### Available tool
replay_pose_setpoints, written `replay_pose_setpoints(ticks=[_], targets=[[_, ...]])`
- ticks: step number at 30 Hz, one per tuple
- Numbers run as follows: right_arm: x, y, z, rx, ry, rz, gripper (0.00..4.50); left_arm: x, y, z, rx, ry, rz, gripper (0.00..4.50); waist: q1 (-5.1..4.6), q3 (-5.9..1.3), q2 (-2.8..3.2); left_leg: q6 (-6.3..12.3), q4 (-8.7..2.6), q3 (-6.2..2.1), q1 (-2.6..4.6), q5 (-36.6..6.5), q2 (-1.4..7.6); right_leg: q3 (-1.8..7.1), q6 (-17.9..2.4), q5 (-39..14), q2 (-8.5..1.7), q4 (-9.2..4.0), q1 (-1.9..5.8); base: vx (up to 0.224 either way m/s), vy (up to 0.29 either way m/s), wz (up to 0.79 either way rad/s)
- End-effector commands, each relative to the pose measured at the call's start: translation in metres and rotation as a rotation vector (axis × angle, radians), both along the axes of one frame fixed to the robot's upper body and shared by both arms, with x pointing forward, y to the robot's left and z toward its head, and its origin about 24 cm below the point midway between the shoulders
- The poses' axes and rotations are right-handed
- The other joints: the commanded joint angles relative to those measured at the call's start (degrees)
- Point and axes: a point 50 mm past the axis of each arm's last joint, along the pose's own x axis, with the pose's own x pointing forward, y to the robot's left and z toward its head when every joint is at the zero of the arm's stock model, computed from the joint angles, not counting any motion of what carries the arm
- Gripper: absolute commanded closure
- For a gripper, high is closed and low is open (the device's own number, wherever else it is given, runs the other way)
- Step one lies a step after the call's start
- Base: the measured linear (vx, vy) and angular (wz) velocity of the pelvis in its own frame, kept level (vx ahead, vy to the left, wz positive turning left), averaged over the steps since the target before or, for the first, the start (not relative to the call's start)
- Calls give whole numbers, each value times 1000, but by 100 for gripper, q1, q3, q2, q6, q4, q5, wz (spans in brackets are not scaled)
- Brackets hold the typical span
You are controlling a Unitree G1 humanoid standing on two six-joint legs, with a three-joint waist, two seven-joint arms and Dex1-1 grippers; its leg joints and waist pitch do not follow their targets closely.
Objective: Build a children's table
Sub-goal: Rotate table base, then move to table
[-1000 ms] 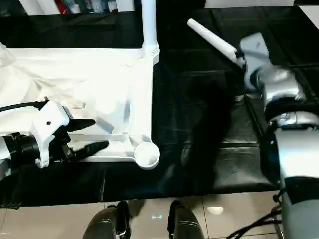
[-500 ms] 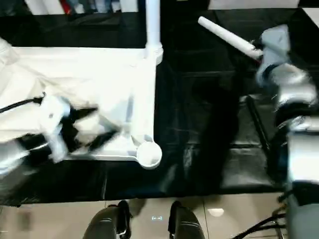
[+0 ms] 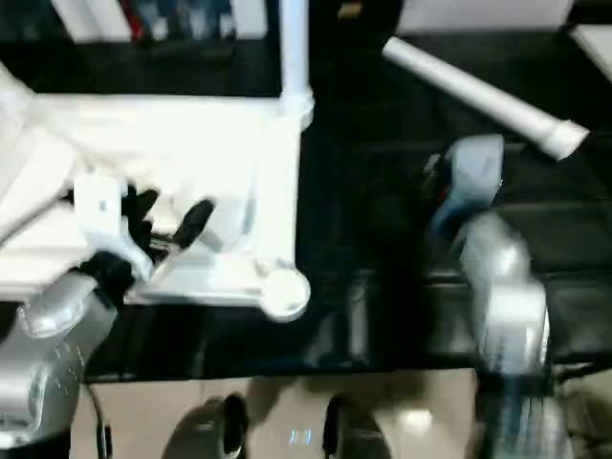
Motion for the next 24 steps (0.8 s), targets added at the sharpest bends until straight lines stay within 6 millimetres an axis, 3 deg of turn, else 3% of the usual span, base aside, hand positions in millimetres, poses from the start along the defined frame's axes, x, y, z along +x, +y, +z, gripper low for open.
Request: replay_pose_setpoints(ticks=[1, 2, 3, 4, 5, 6, 7, 8, 9, 10, 11, 12, 13, 14, 15, 16, 17, 18, 19, 20, 21, 22, 23, 24], targets=[[-8, 3, 4, -19, -10, -2, 0, -3, 0, -7, 12, 19, 21, 6, 52, -491, -213, 1151, 155, -9, -167, -1606, -315, 259, -1422, -2847, -513, -969, 369, -69, -249, 56], [-13, 9, 1, -27, -3, 33, 0, -5, 2, -11, 25, 28, 33, 6, 89, -382, -233, 739, 1529, 564, 137, -1582, -450, -76, -1056, -4487, -861, -1610, 89, -69, -249, 56], [-20, 13, -2, -43, 11, 54, 0, -7, 2, -15, 38, 33, 44, 6, 23, -334, -229, 612, 1664, 612, -43, -1717, -404, -192, -580, -4660, -877, -1563, 203, -84, -230, 37], [-22, 14, -4, -55, 16, 52, 0, -8, 2, -16, 42, 34, 45, 6, 38, -302, -131, 492, 1523, 619, 116, -2091, -294, -331, 236, -4696, -1048, -1545, 290, -50, -187, 36], [-22, 14, -4, -55, 16, 52, 0, -8, 2, -16, 42, 34, 45, 6, -35, -353, -148, 491, 1339, 601, 156, -2366, -192, -365, 532, -4600, -1114, -1497, 437, -50, -187, 36], [-29, 17, -7, -48, 58, 46, 0, -10, 0, -18, 41, 36, 50, 6, -63, -494, 28, 604, 920, 495, 199, -2316, 44, -541, 982, -3955, -1153, -1516, 798, -38, -168, 65], [-31, 18, -8, -36, 74, 49, 0, -10, 0, -19, 41, 36, 49, 6, -125, -616, 165, 1214, -139, -608, 309, -2136, 1055, -738, 1423, -2349, -539, -820, 784, -31, -225, 72], [-34, 20, -9, -15, 97, 51, 0, -10, -2, -19, 44, 34, 48, 6, -136, -692, 342, 1420, -416, -1090, 581, -2416, 1688, -320, 1326, -1798, -446, 168, 400, -31, -225, 72], [-34, 20, -9, -14, 98, 51, 0, -10, -2, -19, 44, 34, 48, 6, -308, -571, 153, 1629, -345, -1071, 651, -1886, 1411, 244, 785, -1329, -337, 670, -194, -22, -247, 74], [-35, 20, -10, -5, 108, 49, 0, -10, -2, -20, 47, 33, 47, 6, -269, -528, 159, 2053, -187, -926, 542, -1342, 999, 689, 422, -703, -320, 712, -295, -30, -228, 78], [-38, 20, -11, 10, 123, 28, 0, -10, -4, -20, 49, 29, 37, 6, -304, -559, 126, 2249, -184, -948, 486, -1091, 715, 804, 230, -568, -313, 523, -175, -30, -228, 78], [-41, 21, -14, 28, 142, 11, 0, -9, -7, -19, 48, 23, 24, 6, -311, -654, 29, 2454, -192, -852, 523, -568, 276, 798, -455, -573, -179, 88, 7, -40, -288, 68], [-42, 22, -15, 42, 151, 5, 0, -8, -8, -19, 43, 20, 24, 6, -336, -704, -110, 2383, 121, -422, 462, -254, 45, 849, -1937, 408, -400, -428, 162, -21, -338, 36], [-43, 23, -16, 49, 155, 3, 0, -8, -8, -19, 41, 18, 25, 6, -148, -727, -170, 2105, 566, -89, 220, -450, -414, 946, -2622, 564, -418, -764, 385, -21, -338, 36], [-44, 24, -17, 56, 162, 0, 0, -8, -9, -18, 39, 13, 19, 6, 49, -755, -346, 935, 1521, 338, -77, -1488, -666, 931, -2479, -85, -454, -954, 677, -17, -338, 3], [-45, 25, -17, 53, 165, -2, 0, -7, -10, -18, 42, 10, 14, 6, 48, -682, -388, 695, 1514, 353, -131, -1575, -682, 943, -2061, -339, -440, -975, 686, -55, -296, -8], [-46, 25, -17, 49, 169, -3, 0, -7, -11, -18, 43, 9, 8, 6, -1, -707, -370, 490, 1438, 360, -126, -1641, -682, 923, -1406, -864, -521, -1029, 824, -55, -296, -8], [-47, 26, -18, 50, 174, -2, 0, -7, -12, -19, 48, 12, 5, 6, -5, -700, -322, 526, 1300, 337, -33, -1678, -655, 968, -1158, -1101, -570, -1131, 819, -68, -239, -4], [-48, 27, -19, 54, 185, -10, 0, -7, -14, -19, 64, 10, -6, 6, -91, -684, -204, 707, 976, 262, 103, -1521, -545, 890, -448, -1715, -518, -1363, 777, -61, -205, 4], [-49, 27, -19, 55, 187, -11, 0, -7, -14, -19, 67, 9, -8, 6, -124, -686, -68, 839, 719, 159, 167, -1331, -368, 807, 126, -1917, -495, -1486, 796, -61, -205, 4], [-50, 29, -20, 61, 198, -15, 0, -7, -16, -20, 62, 15, -15, 6, -218, -743, 297, 1017, -134, -741, 703, -890, 1009, 292, 1266, -1653, -153, -964, 429, -73, -227, 9], [-51, 30, -20, 64, 197, -19, 0, -6, -16, -21, 78, 26, 1, 6, -413, -864, 172, 1410, -457, -1172, 717, -710, 1732, 358, 1793, -1653, -247, 490, -49, -64, -226, 8], [-52, 31, -19, 68, 196, -27, 0, -5, -19, -15, 58, -10, -16, 6, -288, -815, 223, 1772, -295, -680, 636, 4, 1086, 513, 1377, -852, -202, 711, -289, -64, -226, 8], [-52, 31, -19, 68, 196, -27, 0, -5, -19, -15, 58, -10, -16, 6, -377, -840, 160, 2212, -189, -609, 635, 341, 890, 666, 1244, -415, -297, 595, -242, -56, -197, 6]])
